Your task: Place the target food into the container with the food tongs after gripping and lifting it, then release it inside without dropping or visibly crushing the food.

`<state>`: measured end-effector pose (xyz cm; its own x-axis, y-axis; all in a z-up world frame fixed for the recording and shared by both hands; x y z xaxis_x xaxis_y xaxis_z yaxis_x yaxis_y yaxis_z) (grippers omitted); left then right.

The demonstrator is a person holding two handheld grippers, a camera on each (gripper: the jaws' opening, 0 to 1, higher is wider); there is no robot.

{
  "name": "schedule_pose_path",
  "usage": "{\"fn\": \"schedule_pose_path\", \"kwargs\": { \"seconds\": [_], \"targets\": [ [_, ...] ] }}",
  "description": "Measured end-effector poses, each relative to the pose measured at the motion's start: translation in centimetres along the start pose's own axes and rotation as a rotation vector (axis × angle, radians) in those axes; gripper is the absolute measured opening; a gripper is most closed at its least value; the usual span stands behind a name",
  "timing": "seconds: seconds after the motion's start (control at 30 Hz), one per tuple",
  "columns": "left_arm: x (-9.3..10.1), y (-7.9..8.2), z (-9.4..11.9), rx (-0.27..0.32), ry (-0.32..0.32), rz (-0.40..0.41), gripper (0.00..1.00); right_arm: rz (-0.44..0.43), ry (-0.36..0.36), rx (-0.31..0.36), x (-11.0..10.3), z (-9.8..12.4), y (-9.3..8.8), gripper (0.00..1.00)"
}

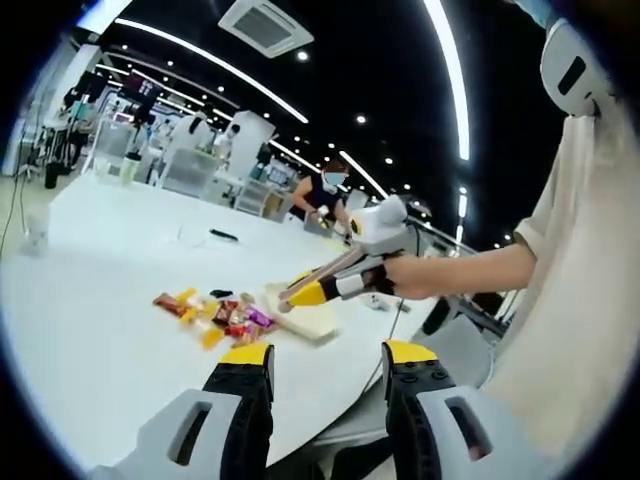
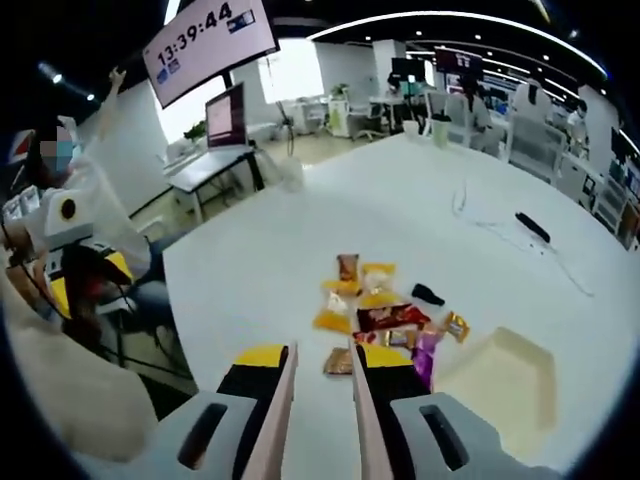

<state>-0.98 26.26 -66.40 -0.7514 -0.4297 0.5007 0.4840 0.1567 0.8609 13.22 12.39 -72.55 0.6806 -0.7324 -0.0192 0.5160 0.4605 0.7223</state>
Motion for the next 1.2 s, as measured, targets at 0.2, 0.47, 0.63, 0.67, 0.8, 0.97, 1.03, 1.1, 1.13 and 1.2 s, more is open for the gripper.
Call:
{"fn": "schedule_pose_path", "kwargs": {
  "seconds": [0.2, 0.47, 0.63, 0.67, 0.8, 0.97, 1.03, 1.1, 1.13, 1.2],
  "targets": [
    [-0.4, -0.2, -0.1, -0.007, 0.010, 0.015, 0.42, -0.001, 0.006, -0.022, 1.1, -1.5, 0.1, 0.27],
    [-0.8, -1.0, -0.3, -0.029, 0.014, 0.042, 0.42, 0.005, 0.015, -0.077, 1.2, -4.0, -1.0, 0.27],
    [-1.1, -1.4, -0.1, -0.018, 0.030, 0.063, 0.42, -0.002, 0.008, -0.106, 1.2, -5.1, -1.4, 0.27],
    [-1.1, -1.4, -0.1, -0.018, 0.031, 0.065, 0.42, 0.001, 0.009, -0.111, 1.1, -5.3, -1.4, 0.27],
    [-1.1, -1.8, 0.0, -0.019, 0.038, 0.074, 0.42, 0.031, 0.012, -0.137, 1.0, -6.3, -1.7, 0.27],
    [-1.5, -1.9, 0.5, -0.010, 0.058, 0.086, 0.41, 0.048, 0.001, -0.164, 1.4, -7.2, -1.9, 0.27],
    [-1.6, -2.0, 0.7, -0.007, 0.063, 0.089, 0.41, 0.050, -0.002, -0.177, 1.6, -7.6, -2.0, 0.27],
    [-1.8, -2.1, 0.8, -0.005, 0.070, 0.093, 0.41, 0.053, -0.003, -0.190, 1.7, -8.0, -2.2, 0.27],
    [-1.8, -2.1, 0.9, -0.004, 0.072, 0.094, 0.41, 0.055, -0.003, -0.195, 1.7, -8.1, -2.2, 0.27],
    [-1.9, -2.2, 0.9, -0.003, 0.074, 0.099, 0.41, 0.059, -0.003, -0.202, 1.8, -8.3, -2.3, 0.27]
  ]
}}
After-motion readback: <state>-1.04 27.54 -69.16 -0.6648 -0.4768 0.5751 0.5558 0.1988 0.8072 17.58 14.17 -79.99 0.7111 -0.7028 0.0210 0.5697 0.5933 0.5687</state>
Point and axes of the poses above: the point that each gripper's makers call its tool centre point, and the gripper's own axes: z roughly backward along the fingers, x roughly to its right, y roughly out of its top, the point moved 2 cm from there along z, roughly backward along the fingers, and after that the axes turned 9 degrees about -y, right-handed, at the moved point
